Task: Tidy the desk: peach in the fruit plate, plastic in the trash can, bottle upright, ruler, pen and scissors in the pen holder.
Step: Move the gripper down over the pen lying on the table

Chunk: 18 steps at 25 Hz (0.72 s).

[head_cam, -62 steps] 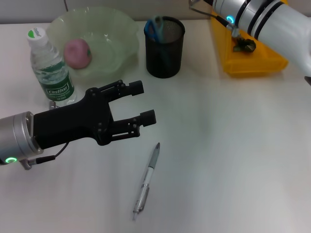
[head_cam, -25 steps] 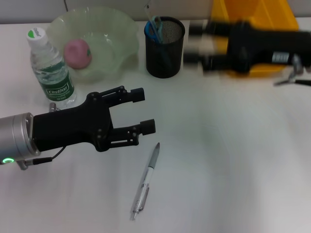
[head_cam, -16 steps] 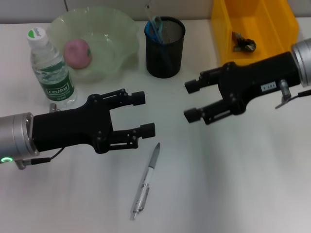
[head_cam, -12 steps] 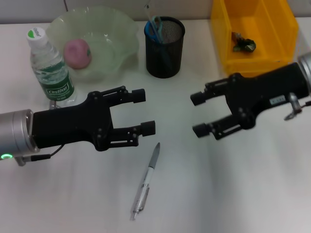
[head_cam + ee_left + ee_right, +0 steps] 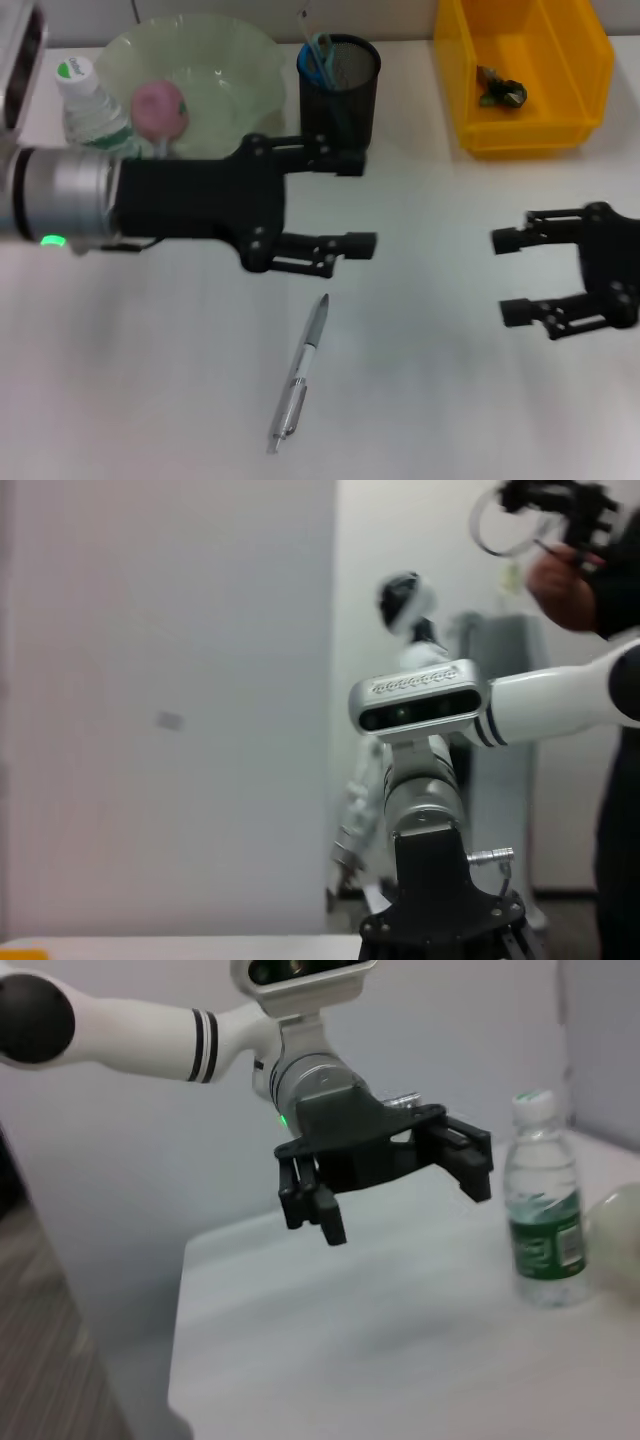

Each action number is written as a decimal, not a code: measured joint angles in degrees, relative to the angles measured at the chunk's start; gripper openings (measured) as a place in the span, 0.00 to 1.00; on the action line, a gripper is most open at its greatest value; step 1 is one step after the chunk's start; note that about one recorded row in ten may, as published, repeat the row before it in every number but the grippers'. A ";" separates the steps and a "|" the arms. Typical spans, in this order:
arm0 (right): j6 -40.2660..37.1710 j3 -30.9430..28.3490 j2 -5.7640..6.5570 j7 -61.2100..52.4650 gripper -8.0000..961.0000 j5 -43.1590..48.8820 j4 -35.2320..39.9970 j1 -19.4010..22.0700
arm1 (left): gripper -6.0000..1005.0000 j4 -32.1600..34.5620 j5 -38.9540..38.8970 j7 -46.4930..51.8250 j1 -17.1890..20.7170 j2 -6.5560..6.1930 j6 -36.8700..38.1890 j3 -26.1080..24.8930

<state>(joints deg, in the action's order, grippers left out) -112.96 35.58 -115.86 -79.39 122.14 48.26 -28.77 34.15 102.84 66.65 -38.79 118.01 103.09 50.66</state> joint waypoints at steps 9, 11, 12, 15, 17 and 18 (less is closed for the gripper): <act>-1.20 -4.57 -0.98 2.75 0.84 3.89 -2.53 3.90 | 0.79 11.30 10.56 2.41 -8.29 0.30 1.09 9.05; -0.89 -4.57 -0.81 2.28 0.84 4.67 -3.17 3.59 | 0.79 13.24 11.65 2.27 -8.83 0.32 1.20 10.85; -0.51 -4.57 -0.59 1.83 0.84 5.34 -3.90 3.23 | 0.79 14.51 12.34 2.10 -9.17 0.35 1.24 12.01; 1.86 -4.75 -0.13 0.28 0.84 6.37 -5.37 2.48 | 0.79 17.96 14.80 1.35 -10.16 0.46 1.16 15.56; 3.27 -4.75 -0.26 -0.50 0.84 6.39 -5.24 2.46 | 0.79 21.50 17.26 0.22 -11.13 0.58 1.17 20.10; 3.68 -4.74 -0.41 -0.68 0.84 6.39 -5.08 2.44 | 0.79 22.47 17.90 -0.19 -11.33 0.63 1.21 21.41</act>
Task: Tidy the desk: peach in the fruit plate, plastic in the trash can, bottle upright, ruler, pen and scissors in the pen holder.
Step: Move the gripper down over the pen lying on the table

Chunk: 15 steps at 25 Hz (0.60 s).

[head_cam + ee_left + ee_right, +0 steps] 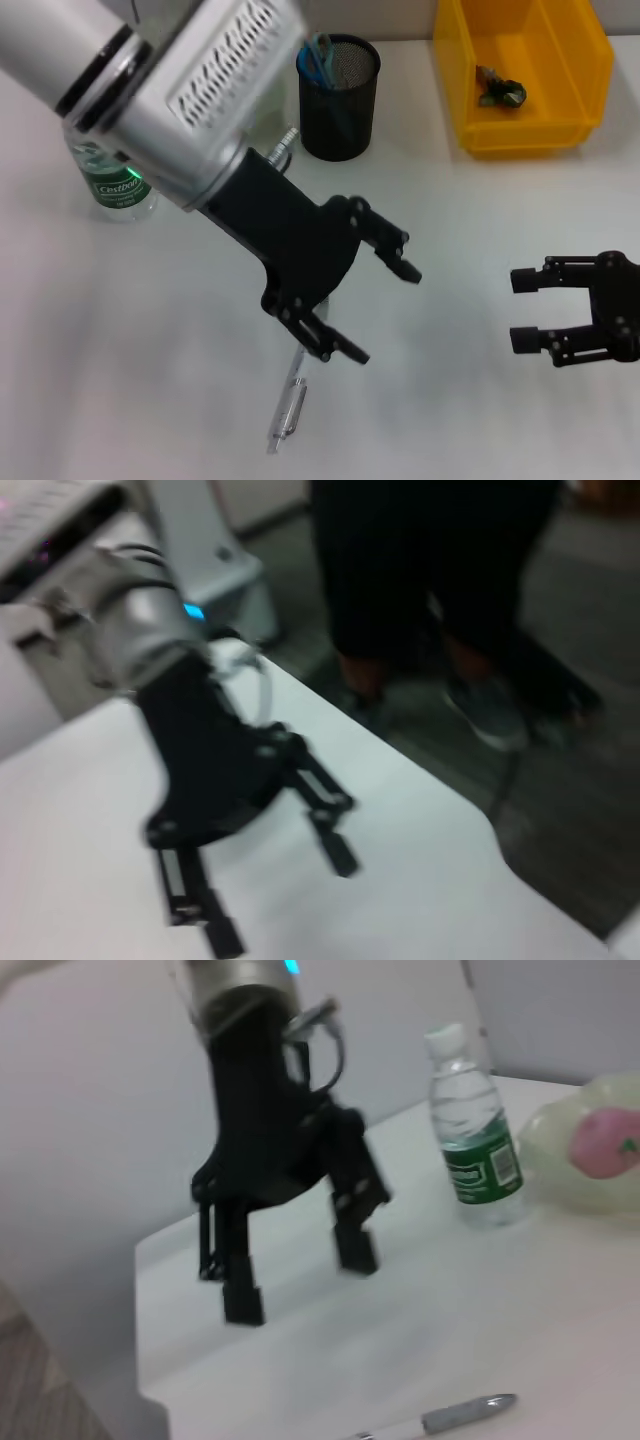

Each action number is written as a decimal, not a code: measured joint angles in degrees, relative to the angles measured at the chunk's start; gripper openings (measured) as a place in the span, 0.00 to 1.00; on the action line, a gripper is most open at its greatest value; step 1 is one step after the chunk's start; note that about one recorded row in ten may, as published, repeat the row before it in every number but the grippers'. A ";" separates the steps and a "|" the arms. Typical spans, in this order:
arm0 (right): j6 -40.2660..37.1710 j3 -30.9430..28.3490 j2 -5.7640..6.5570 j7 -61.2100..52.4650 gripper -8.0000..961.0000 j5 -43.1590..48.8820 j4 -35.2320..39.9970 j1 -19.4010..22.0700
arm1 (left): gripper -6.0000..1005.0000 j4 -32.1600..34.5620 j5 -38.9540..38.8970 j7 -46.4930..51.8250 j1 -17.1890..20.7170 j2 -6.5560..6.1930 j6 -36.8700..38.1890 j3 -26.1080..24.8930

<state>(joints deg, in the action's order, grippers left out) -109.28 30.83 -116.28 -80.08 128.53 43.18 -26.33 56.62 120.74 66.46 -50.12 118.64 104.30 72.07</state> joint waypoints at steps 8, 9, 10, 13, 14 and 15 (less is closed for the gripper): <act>2.82 0.18 -0.30 -2.91 0.84 -0.02 0.19 -1.55 | 0.79 5.97 4.39 -5.20 -0.29 0.38 -1.10 9.25; 2.45 0.10 -0.30 -3.47 0.84 -0.06 0.25 -1.78 | 0.79 6.88 5.03 -8.54 -0.30 0.43 -2.70 12.24; 2.07 0.00 -0.32 -4.04 0.84 -0.11 0.33 -2.00 | 0.79 7.15 5.23 -9.29 -0.30 0.43 -3.19 13.05; 1.75 -0.24 -0.42 -5.39 0.84 -0.19 0.55 -2.25 | 0.78 8.67 6.92 -12.56 0.04 0.47 -5.77 16.51; 1.79 -0.30 -0.42 -5.69 0.84 -0.22 0.58 -2.25 | 0.78 9.14 7.70 -13.53 0.23 0.49 -6.74 17.82; 1.90 -0.35 -0.42 -5.97 0.84 -0.26 0.61 -2.28 | 0.78 9.41 8.48 -14.66 0.49 0.52 -8.17 19.26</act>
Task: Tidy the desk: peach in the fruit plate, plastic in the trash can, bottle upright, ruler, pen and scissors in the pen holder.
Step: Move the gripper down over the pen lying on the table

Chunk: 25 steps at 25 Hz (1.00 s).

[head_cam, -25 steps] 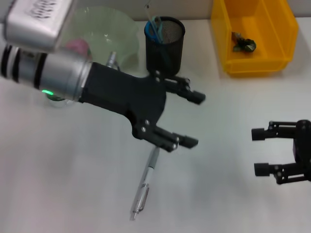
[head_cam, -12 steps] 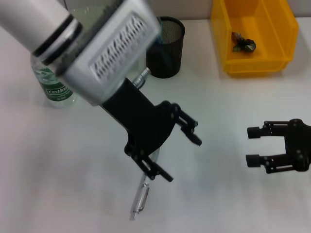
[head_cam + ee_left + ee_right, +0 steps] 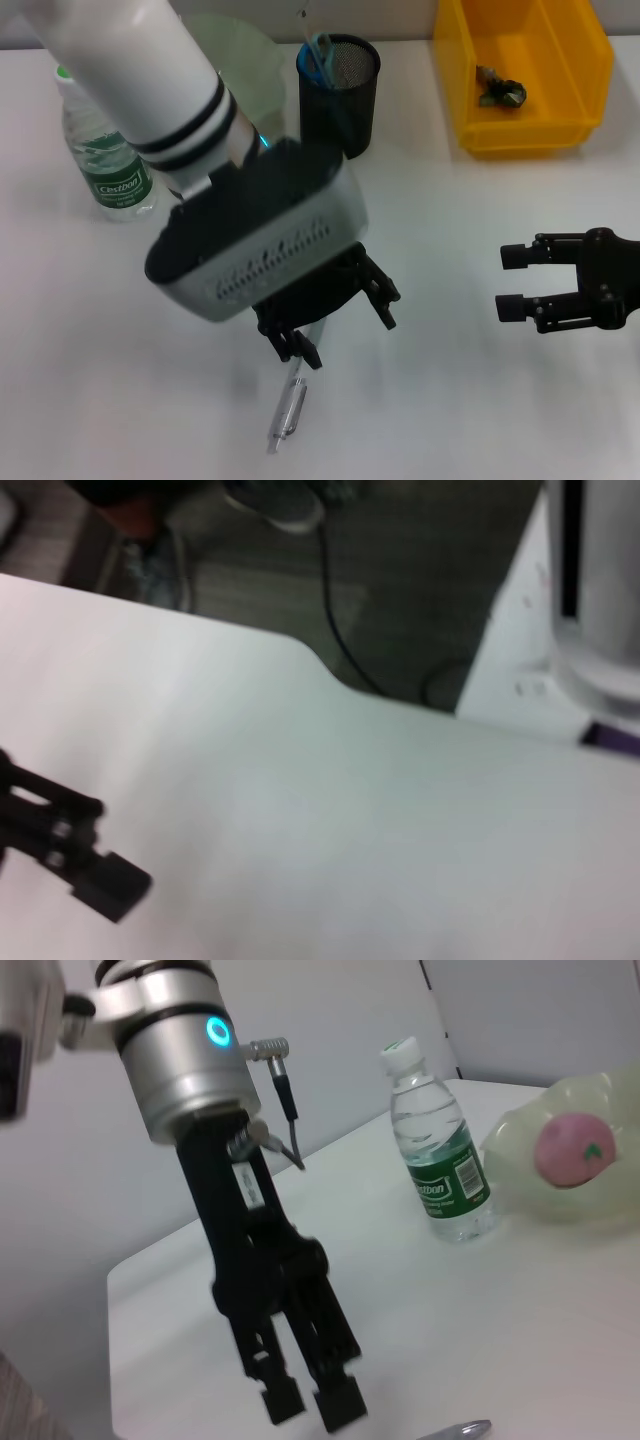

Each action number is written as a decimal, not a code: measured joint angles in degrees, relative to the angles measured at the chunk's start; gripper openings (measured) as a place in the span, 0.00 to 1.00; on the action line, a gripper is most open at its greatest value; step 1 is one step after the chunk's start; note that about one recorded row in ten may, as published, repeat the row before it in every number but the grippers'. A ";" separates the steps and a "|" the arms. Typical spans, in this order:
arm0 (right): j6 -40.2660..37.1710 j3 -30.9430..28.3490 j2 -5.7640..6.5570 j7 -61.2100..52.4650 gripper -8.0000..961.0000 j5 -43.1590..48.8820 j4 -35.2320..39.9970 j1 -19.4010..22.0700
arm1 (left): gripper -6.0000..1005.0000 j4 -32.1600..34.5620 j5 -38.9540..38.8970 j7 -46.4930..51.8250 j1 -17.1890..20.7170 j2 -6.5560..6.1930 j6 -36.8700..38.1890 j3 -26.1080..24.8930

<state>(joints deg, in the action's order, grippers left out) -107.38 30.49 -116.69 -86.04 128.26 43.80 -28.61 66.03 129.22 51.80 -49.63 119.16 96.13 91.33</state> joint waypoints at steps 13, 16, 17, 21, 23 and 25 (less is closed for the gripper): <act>-0.18 -0.16 -0.02 -2.27 0.84 -1.46 1.26 0.34 | 0.78 5.29 8.88 -2.90 2.66 0.02 -7.93 13.55; -0.63 -0.25 0.01 -2.41 0.84 -1.49 1.77 0.47 | 0.78 5.78 9.11 -3.46 3.12 0.02 -8.61 15.85; -0.87 -0.26 0.00 -2.44 0.84 -1.50 1.90 0.47 | 0.78 5.78 9.12 -3.60 3.19 0.02 -8.75 16.41; -1.79 -0.26 -0.06 -2.47 0.84 -1.53 2.30 0.45 | 0.77 5.54 9.14 -3.55 3.40 0.02 -9.75 18.67; -1.97 -0.28 -0.06 -2.47 0.84 -1.53 2.48 0.49 | 0.77 5.44 9.17 -3.36 3.44 0.02 -10.32 19.36; -2.28 -0.36 -0.06 -2.47 0.84 -1.53 2.73 0.65 | 0.77 5.26 9.57 -2.93 3.71 0.02 -11.59 20.65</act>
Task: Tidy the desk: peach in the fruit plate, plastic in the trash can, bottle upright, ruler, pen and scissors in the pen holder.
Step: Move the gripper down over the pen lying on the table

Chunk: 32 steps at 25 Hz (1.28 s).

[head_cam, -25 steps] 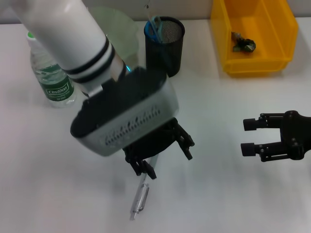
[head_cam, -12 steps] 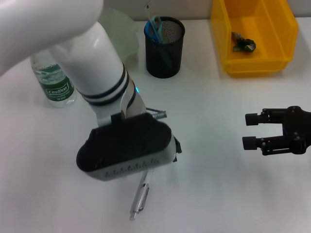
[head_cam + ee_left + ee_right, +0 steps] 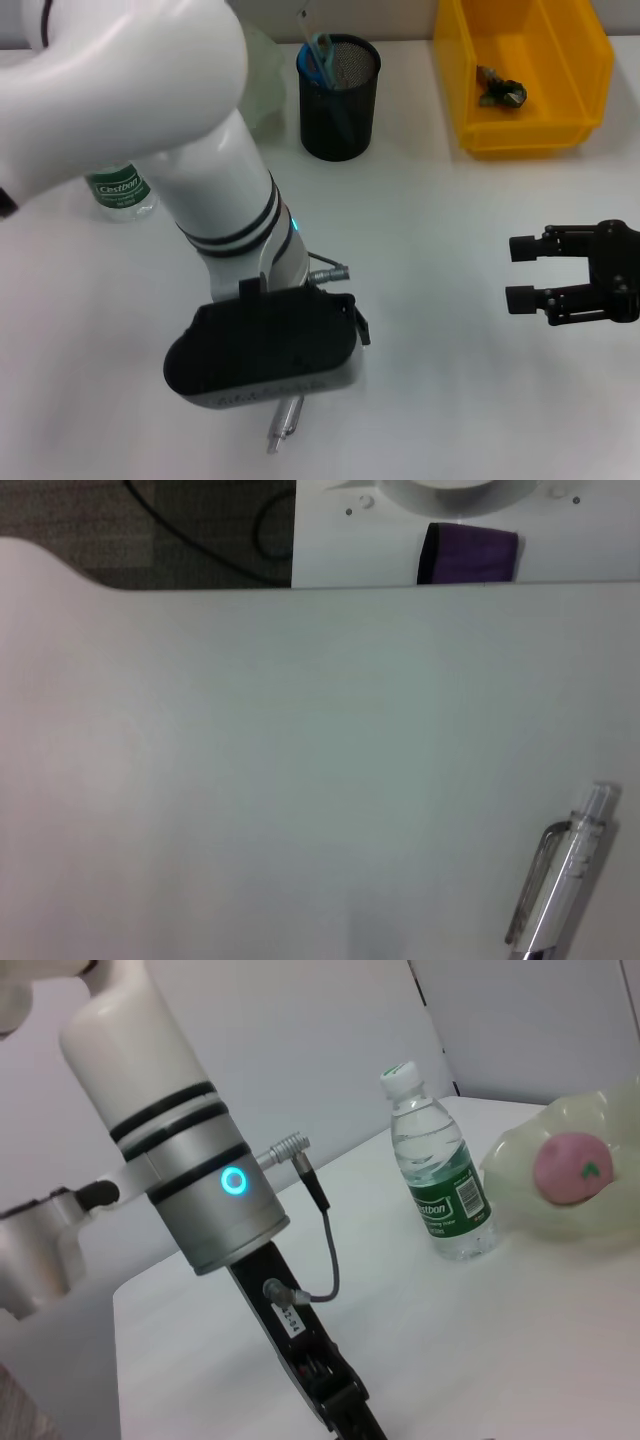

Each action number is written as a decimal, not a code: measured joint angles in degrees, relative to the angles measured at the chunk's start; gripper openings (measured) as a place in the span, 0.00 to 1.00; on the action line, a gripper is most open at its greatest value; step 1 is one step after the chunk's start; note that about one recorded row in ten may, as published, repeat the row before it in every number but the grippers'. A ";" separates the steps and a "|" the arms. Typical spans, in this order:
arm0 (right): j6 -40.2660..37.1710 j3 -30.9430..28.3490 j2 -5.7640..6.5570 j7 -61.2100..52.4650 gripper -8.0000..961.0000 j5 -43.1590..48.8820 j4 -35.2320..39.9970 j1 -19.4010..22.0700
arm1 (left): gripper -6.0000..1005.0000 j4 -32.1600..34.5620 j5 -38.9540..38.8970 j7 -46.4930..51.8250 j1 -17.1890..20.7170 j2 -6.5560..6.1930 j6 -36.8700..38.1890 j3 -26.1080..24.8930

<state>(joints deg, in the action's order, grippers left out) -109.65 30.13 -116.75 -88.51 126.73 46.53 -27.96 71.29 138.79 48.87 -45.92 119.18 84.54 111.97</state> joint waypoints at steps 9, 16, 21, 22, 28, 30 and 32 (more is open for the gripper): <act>-0.36 -0.07 -0.03 0.37 0.84 0.00 0.05 0.73 | 0.61 0.13 0.54 0.66 0.64 0.00 -1.53 2.63; -1.10 -0.15 -0.06 0.43 0.84 0.00 0.18 0.81 | 0.50 -0.10 1.13 1.24 0.43 0.00 -1.74 3.07; -1.20 -0.23 -0.05 0.43 0.84 0.00 0.23 0.81 | 0.40 -0.35 1.68 1.94 0.21 0.00 -1.74 3.26; -1.20 -0.23 -0.05 0.43 0.84 0.00 0.23 0.81 | 0.40 -0.35 1.68 1.94 0.21 0.00 -1.74 3.26; -1.22 -0.33 -0.06 0.42 0.84 -0.01 0.23 0.80 | 0.38 -0.20 1.92 2.21 0.10 0.00 -1.52 3.36; -1.27 -0.33 -0.06 0.35 0.84 -0.02 0.23 0.80 | 0.38 -0.03 2.02 2.38 0.08 0.00 -1.46 3.59; -1.40 -0.36 -0.05 0.24 0.84 -0.04 0.23 0.80 | 0.38 -0.32 2.04 2.65 -0.17 0.00 -1.42 3.82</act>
<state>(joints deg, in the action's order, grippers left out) -111.05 29.77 -116.81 -88.27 126.69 46.76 -27.16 70.97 140.83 51.52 -46.09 119.18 83.11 115.80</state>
